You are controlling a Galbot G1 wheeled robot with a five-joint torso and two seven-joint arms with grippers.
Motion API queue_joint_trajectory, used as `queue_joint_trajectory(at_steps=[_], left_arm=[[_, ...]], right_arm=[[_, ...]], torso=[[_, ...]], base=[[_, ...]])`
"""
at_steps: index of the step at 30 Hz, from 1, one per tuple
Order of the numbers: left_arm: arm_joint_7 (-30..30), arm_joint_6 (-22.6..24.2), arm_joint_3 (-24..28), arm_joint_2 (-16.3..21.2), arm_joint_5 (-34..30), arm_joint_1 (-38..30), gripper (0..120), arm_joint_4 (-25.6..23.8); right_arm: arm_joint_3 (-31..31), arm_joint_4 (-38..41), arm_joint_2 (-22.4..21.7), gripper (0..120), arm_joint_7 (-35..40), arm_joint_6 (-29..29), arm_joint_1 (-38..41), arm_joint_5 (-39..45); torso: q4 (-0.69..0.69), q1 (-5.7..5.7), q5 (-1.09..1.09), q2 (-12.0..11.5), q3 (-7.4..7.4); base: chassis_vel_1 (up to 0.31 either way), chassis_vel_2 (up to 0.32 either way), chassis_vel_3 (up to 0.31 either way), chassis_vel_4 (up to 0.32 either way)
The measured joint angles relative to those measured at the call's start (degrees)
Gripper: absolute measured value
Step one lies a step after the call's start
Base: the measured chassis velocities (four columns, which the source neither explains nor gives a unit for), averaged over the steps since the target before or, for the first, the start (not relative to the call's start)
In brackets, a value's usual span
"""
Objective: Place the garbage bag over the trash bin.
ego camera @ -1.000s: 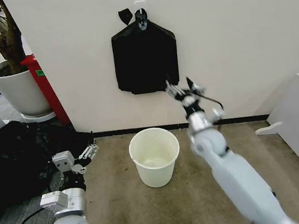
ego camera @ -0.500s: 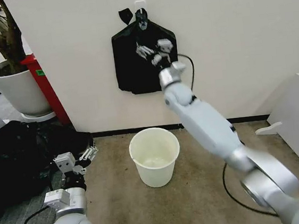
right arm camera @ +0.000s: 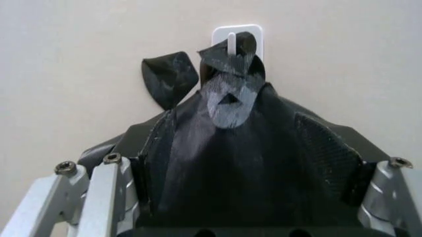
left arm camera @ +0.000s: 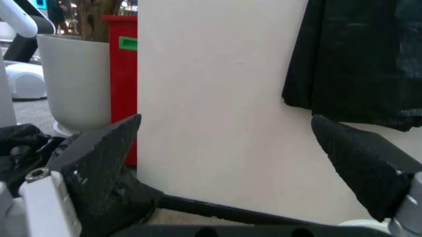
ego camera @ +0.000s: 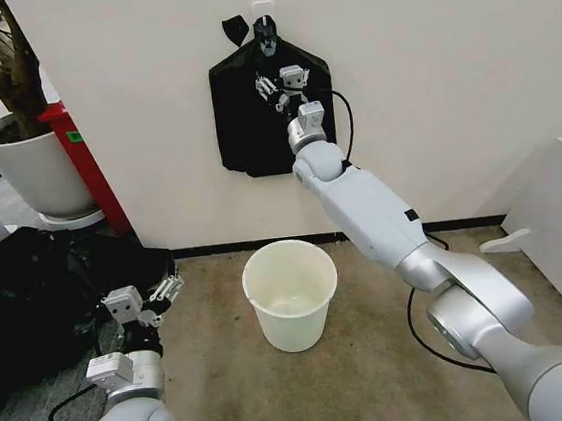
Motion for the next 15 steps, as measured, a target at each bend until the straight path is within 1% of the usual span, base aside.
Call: queue_joint_trajectory(at_steps=[4, 11, 15], left_arm=[[-0.1, 0.0, -0.1, -0.2, 0.5, 0.4, 100, -0.3], [-0.6, -0.2, -0.2, -0.4, 0.7, 0.7, 100, -0.5], [-0.9, -0.3, 0.0, -0.8, 1.1, 0.8, 100, -0.5]], right_arm=[[0.7, -2.9, 1.4, 68, 1.1, 0.0, 1.9, -1.7], [0.3, -3.7, 1.8, 68, 1.2, 0.0, 3.3, -2.3], [0.2, -4.0, 2.2, 62, 1.2, 0.0, 3.5, -2.4]], torso=[[0.01, 0.0, 0.0, 0.0, 0.0], [0.0, 0.0, 0.0, 0.0, 0.0], [0.0, 0.0, 0.0, 0.0, 0.0]], base=[[0.0, 0.0, 0.0, 0.0], [0.0, 0.0, 0.0, 0.0], [0.0, 0.0, 0.0, 0.0]])
